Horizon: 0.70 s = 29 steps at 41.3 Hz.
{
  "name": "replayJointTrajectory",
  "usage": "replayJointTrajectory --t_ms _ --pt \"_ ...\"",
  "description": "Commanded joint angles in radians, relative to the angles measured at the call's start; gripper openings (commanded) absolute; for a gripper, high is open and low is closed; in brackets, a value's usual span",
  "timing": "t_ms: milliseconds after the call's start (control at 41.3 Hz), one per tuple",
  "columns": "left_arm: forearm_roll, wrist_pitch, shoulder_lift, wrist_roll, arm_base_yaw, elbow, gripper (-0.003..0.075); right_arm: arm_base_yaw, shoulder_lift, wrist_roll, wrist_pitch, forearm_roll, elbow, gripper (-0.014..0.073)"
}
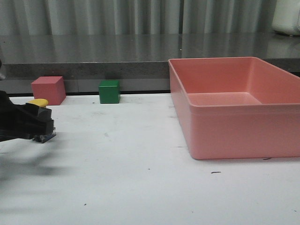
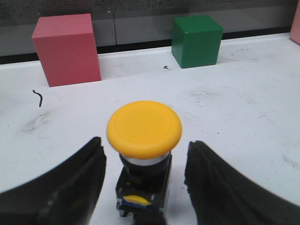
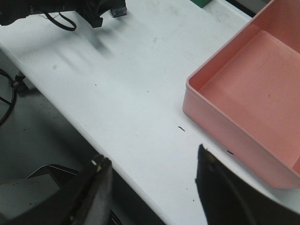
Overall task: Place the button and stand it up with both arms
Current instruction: 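Lower the button upright onto the table and open the left gripper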
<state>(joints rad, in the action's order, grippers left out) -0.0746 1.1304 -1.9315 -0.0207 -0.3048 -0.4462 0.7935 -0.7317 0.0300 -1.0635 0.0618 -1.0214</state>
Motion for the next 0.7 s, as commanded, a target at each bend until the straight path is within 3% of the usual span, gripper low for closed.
replayJointTrajectory --t_ms 0,73,412,533,678 --pt "-0.003 0.119 0.083 -0.008 -0.005 0.005 0.0442 -0.004 0.004 -0.004 0.058 0.016 -0.026 0.0426" --pt "-0.007 0.064 0.123 -0.008 -0.005 0.010 0.0447 -0.004 0.004 -0.004 0.058 0.016 -0.026 0.0426" --pt "-0.006 -0.480 0.427 -0.008 -0.005 0.010 0.0442 -0.004 0.004 -0.004 0.058 0.016 -0.026 0.0426" --pt "-0.006 -0.742 0.578 -0.008 -0.005 -0.004 0.0442 -0.004 0.004 -0.004 0.058 0.016 -0.026 0.0426" --pt "-0.006 -1.167 0.757 -0.008 -0.005 -0.099 0.0442 -0.004 0.004 -0.004 0.058 0.016 -0.026 0.0426"
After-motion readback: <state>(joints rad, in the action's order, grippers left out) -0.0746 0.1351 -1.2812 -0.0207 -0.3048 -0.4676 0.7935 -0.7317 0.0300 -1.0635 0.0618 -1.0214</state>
